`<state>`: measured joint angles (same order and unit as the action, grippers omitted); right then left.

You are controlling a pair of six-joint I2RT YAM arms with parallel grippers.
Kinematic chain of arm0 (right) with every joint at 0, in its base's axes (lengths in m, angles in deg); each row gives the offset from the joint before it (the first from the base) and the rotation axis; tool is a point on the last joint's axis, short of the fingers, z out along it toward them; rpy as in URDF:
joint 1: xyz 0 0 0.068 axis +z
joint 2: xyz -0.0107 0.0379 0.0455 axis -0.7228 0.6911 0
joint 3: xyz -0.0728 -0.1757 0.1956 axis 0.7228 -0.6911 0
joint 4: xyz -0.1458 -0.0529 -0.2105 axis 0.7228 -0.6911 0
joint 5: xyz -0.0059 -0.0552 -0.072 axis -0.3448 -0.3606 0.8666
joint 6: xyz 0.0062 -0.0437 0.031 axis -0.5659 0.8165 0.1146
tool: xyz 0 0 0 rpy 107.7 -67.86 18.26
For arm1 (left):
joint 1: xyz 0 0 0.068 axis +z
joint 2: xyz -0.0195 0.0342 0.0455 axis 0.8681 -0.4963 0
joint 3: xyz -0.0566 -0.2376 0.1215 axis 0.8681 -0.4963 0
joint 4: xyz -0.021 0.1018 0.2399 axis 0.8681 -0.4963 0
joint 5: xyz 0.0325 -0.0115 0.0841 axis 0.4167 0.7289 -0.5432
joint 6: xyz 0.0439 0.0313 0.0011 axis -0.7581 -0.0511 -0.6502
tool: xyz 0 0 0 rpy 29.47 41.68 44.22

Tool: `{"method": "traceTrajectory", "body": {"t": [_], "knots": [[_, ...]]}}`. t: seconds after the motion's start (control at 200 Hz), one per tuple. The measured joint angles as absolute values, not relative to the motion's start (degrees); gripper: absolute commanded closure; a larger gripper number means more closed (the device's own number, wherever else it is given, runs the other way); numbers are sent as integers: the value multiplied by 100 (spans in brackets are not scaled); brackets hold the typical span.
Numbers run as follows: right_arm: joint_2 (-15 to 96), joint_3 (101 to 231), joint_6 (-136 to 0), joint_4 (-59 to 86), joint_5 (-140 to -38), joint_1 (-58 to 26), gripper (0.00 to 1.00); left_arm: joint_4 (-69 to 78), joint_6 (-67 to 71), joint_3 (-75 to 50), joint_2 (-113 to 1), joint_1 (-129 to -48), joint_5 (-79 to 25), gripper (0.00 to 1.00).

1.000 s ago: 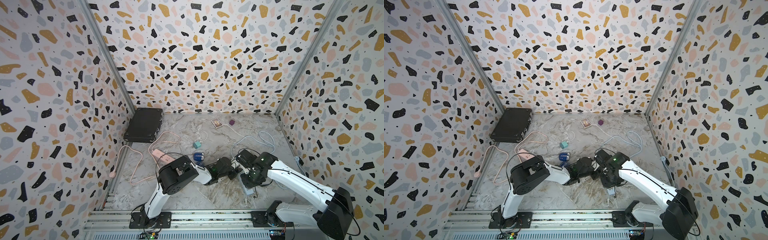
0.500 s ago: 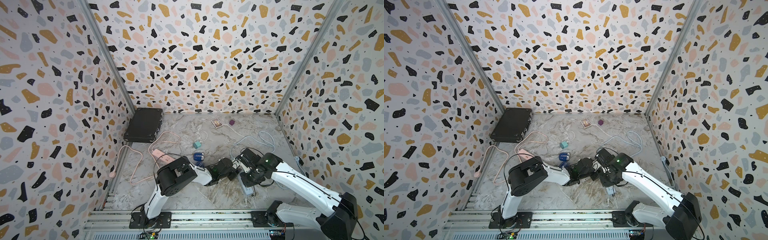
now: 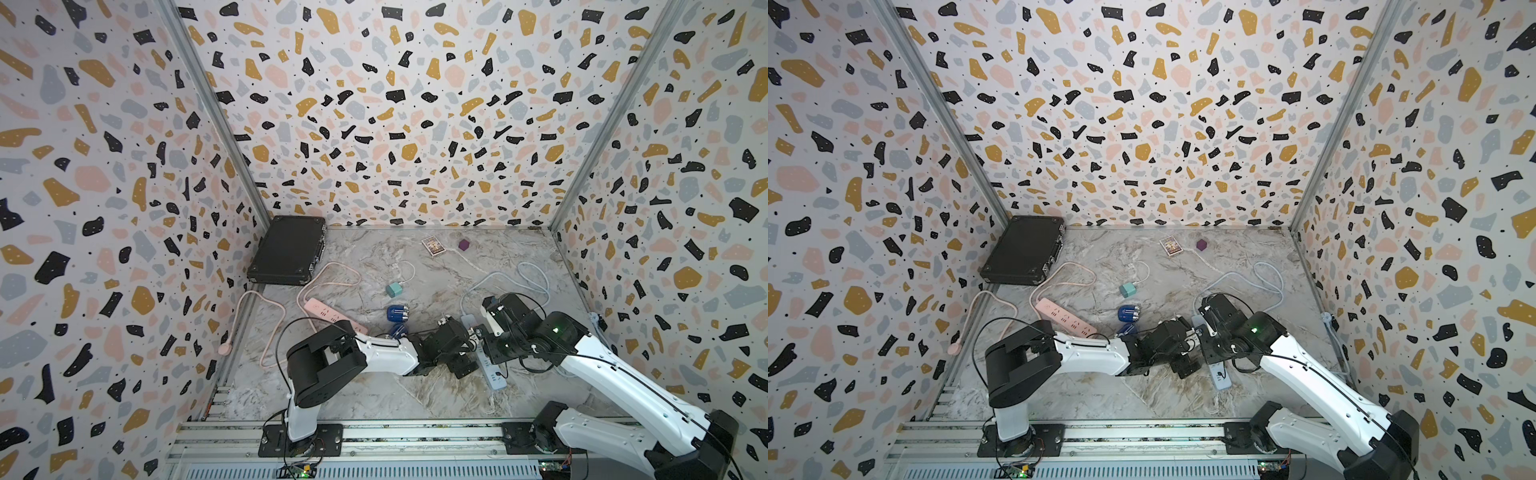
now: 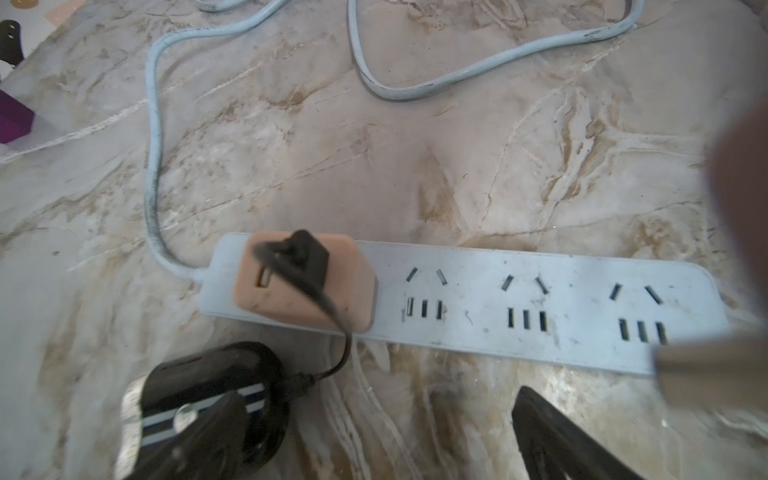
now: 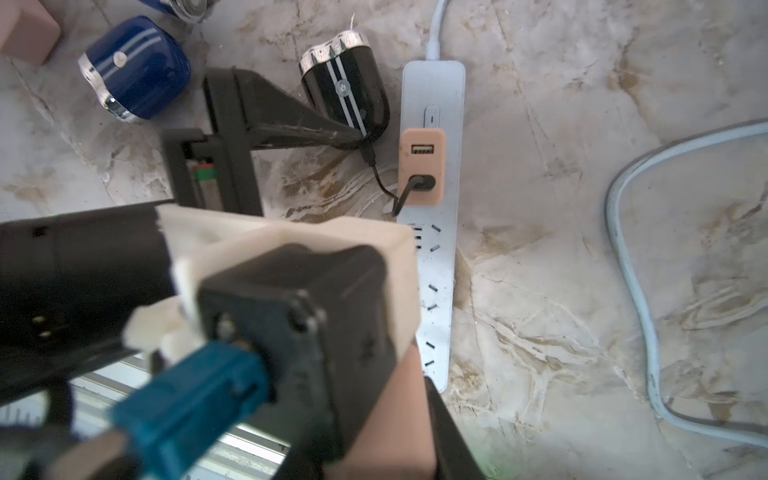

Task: Unplug the electric shaver
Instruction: Place the plug at the center of the board.

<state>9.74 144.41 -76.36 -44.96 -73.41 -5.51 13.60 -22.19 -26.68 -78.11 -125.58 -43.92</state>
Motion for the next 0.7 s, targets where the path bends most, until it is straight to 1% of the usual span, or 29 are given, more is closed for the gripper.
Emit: {"method": "traceTrajectory", "body": {"t": [0.175, 0.41, 0.581, 0.701], "knots": [[832, 14514, -7632, -4509, -7258, -601, 96, 575, -2230, -2665, -6941, -12364, -4965, 1], [1120, 14706, -7485, -4297, -7422, -621, 96, -384, -2070, -2792, -5757, -11450, -5638, 0], [1822, 14881, -7334, -3650, -7947, -621, 96, -1005, -1823, -3079, -4627, -10847, -5710, 0], [2729, 15154, -7216, -3082, -8463, -621, 96, -1418, -1687, -3109, -4030, -10578, -5677, 0]]}}
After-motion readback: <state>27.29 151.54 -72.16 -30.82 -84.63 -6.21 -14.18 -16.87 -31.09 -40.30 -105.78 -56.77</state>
